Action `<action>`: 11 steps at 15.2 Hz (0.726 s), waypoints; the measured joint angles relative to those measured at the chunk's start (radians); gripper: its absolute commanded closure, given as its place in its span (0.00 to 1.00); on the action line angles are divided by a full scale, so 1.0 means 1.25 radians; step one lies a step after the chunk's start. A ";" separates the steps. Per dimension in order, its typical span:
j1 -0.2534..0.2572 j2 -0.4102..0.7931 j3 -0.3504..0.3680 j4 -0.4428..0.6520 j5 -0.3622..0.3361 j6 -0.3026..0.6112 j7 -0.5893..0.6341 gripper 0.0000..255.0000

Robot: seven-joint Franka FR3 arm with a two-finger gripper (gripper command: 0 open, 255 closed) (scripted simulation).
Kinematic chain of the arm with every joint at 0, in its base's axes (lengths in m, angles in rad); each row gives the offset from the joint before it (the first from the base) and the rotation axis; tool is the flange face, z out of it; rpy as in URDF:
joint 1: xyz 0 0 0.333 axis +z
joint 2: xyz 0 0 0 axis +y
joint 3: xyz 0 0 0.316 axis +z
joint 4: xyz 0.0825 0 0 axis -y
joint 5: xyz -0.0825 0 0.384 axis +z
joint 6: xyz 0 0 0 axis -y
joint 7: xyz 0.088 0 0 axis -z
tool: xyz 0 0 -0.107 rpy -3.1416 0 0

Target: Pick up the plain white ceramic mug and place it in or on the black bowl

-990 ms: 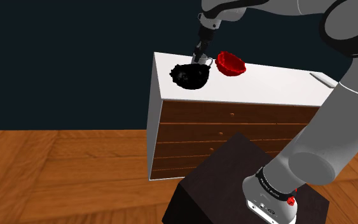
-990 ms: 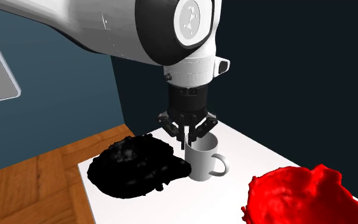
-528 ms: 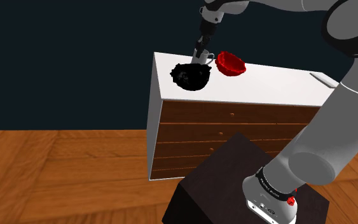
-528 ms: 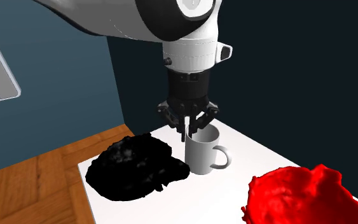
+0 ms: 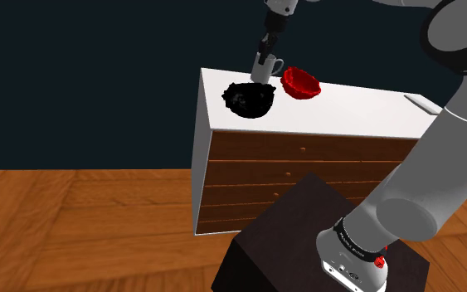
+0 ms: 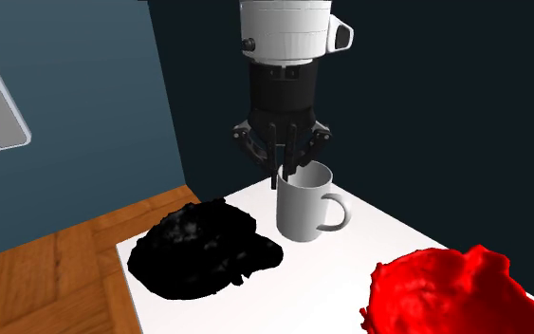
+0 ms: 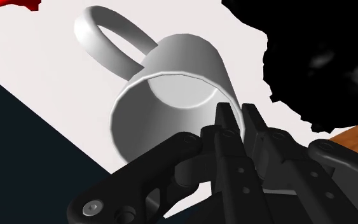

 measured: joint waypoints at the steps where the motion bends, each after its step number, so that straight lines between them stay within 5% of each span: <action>1: 0.000 0.002 0.000 0.012 0.000 -0.010 0.001 1.00; 11: -0.003 0.014 -0.001 0.135 0.002 -0.121 0.003 1.00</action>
